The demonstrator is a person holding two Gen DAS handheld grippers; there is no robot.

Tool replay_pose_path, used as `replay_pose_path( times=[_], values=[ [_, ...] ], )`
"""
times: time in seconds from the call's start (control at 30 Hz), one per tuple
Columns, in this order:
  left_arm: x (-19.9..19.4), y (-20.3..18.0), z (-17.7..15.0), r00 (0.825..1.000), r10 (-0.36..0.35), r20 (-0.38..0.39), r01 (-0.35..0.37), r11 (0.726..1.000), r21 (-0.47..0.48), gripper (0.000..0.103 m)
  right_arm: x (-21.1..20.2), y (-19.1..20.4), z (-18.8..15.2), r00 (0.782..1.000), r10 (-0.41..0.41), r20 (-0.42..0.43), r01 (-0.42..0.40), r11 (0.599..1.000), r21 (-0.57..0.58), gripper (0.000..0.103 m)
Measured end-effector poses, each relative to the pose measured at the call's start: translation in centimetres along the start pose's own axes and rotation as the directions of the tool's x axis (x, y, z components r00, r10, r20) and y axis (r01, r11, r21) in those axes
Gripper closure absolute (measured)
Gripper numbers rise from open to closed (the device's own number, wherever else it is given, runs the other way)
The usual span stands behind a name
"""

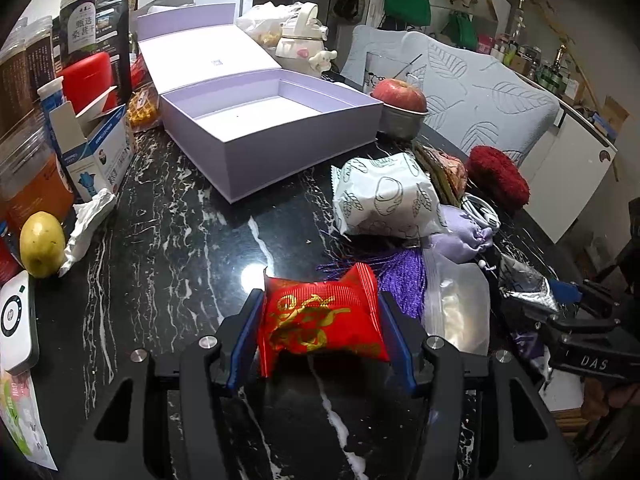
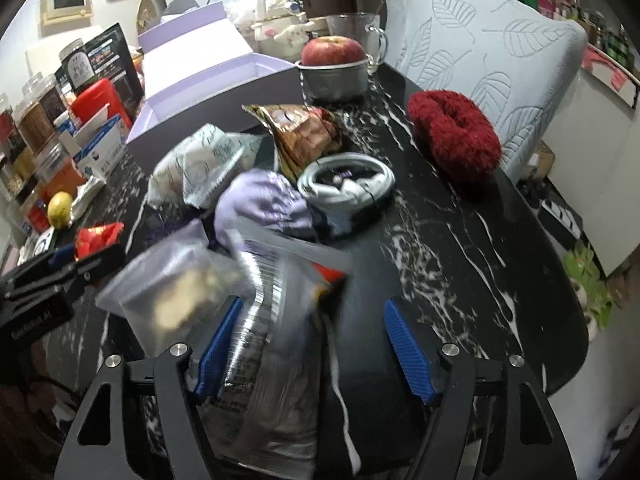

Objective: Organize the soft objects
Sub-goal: 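Lift the red candy packet with the left gripper while the right gripper grasps the silver snack bag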

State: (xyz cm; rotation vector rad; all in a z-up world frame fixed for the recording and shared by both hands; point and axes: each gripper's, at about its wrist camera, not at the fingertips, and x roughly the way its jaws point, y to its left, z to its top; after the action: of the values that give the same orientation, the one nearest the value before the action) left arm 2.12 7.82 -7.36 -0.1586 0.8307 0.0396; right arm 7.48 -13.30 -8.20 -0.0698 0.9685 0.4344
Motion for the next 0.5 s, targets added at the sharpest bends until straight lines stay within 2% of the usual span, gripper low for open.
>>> replay_pose_path(
  times=[0.17, 0.3, 0.33, 0.4, 0.5],
  values=[
    [-0.1, -0.5, -0.2, 1.000, -0.005, -0.004, 0.005, 1.000, 0.010, 0.047, -0.3, 0.0, -1.2, 0.998, -0.057, 0.006, 0.057, 0.997, -0.054, 0.030],
    [-0.3, -0.7, -0.3, 1.000, -0.009, -0.006, 0.009, 1.000, 0.012, 0.047, -0.7, -0.2, -1.9, 0.998, -0.062, 0.005, 0.063, 0.996, -0.071, 0.032],
    [-0.3, -0.8, -0.3, 1.000, -0.009, -0.005, 0.009, 1.000, 0.011, 0.047, -0.9, -0.2, -2.0, 0.998, -0.065, 0.011, 0.066, 0.994, -0.084, 0.047],
    [-0.5, -0.9, -0.4, 1.000, -0.003, -0.001, 0.003, 1.000, 0.013, 0.047, -1.2, 0.0, -2.2, 0.996, -0.084, 0.018, 0.085, 0.991, -0.105, 0.069],
    [-0.9, -1.0, -0.6, 1.000, 0.004, 0.005, -0.004, 1.000, 0.017, 0.047, -1.3, 0.3, -2.6, 0.997, -0.068, 0.033, 0.072, 0.988, -0.140, 0.071]
  ],
)
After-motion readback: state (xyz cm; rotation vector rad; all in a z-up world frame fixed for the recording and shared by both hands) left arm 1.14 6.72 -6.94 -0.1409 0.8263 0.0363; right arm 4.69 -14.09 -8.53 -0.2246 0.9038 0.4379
